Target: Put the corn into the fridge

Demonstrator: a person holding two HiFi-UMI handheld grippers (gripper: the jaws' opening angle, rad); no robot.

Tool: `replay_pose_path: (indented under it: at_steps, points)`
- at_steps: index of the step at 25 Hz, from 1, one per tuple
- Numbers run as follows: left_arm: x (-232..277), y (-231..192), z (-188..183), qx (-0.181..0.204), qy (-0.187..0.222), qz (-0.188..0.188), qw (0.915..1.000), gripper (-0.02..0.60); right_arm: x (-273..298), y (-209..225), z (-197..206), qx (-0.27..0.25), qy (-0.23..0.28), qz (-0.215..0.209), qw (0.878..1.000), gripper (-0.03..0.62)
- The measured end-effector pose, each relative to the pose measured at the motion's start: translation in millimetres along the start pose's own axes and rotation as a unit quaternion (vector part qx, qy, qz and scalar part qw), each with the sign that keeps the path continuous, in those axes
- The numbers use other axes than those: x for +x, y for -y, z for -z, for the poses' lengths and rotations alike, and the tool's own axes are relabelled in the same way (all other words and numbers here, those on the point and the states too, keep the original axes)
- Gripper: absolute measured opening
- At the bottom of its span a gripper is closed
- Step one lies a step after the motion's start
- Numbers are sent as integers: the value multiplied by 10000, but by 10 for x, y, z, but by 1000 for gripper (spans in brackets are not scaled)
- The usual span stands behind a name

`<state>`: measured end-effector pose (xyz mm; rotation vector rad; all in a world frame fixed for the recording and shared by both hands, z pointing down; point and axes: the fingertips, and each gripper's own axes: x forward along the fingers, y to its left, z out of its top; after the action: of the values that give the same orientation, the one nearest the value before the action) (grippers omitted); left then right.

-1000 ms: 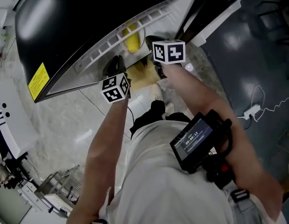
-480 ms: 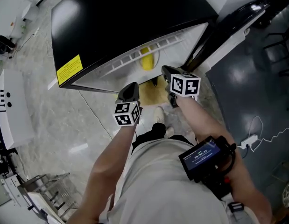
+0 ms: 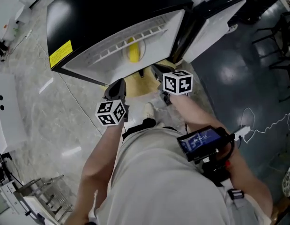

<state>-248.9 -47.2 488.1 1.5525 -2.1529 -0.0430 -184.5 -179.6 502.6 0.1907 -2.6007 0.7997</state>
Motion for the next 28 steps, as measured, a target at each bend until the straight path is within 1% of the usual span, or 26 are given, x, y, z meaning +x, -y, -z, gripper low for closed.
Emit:
replay_pose_path:
  at_steps: [5,15,23,28]
  points:
    - [-148,185,-59,-5,147,155,9998,9,-239,-98,74,-135,-36,-155,9998,9]
    - [-388,527,-11,-11,175,449,9988,9,-562,-362,92,-379,129,-548,9977,9]
    - [-442,706,-35,53,223,533,9983,9,-738,-438,139,-366,222,-663,9969,9]
    - [-446,830,33,55,182,606,9980,9,-838,-419,163,-355,253,-651,9969,9]
